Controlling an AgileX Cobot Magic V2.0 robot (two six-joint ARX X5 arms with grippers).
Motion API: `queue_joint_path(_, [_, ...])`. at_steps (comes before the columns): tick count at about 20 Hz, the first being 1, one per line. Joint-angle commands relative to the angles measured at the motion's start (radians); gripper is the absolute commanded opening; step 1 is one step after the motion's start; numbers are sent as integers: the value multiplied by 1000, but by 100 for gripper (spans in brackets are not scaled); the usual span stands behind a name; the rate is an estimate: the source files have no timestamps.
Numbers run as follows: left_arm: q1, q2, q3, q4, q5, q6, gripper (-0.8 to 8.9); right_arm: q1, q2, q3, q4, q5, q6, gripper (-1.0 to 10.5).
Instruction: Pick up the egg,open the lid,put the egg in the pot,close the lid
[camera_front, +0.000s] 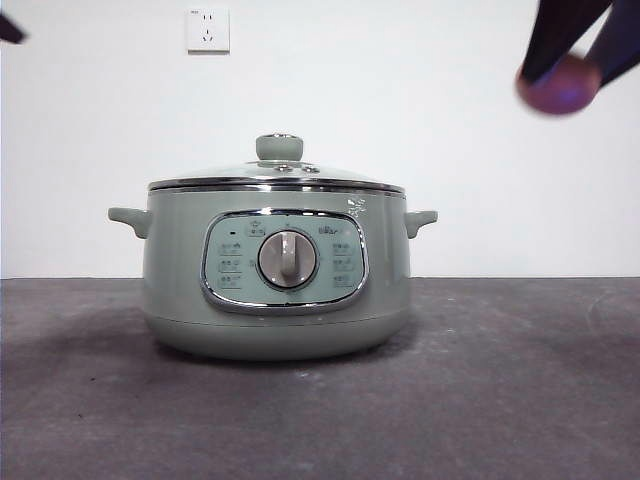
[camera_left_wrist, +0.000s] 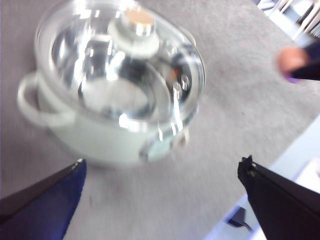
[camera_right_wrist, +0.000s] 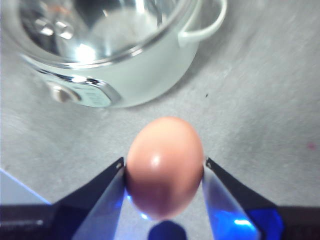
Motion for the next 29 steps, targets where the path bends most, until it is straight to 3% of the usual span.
queue_joint_path(1, [-85,89,50,93,-78,-28,722,0,-70,-2,-6,2,-4,-13])
queue_joint_path(3, [-153,186,100,172,-180,-31,722,0,-124,-2,-17,1,-4,-13])
queue_joint_path(8, [-264,430,224,306,-323,-35,722,0,-211,-2,-31,-1,17,-13])
queue_joint_path(14, [-285,652,271,482,-367,-34,722,0,-250,-2,-34,-1,22,-13])
queue_joint_path(21, [-285,735,271,515,-422,-34,712,0,-249,-2,-34,-1,22,-13])
queue_joint_path(25, [-284,735,271,499,-434,-37,365,0,-249,-2,-34,-1,22,-13])
queue_joint_path(29, [-290,735,271,513,-428,-44,145,0,-249,-2,-34,0,21,-13])
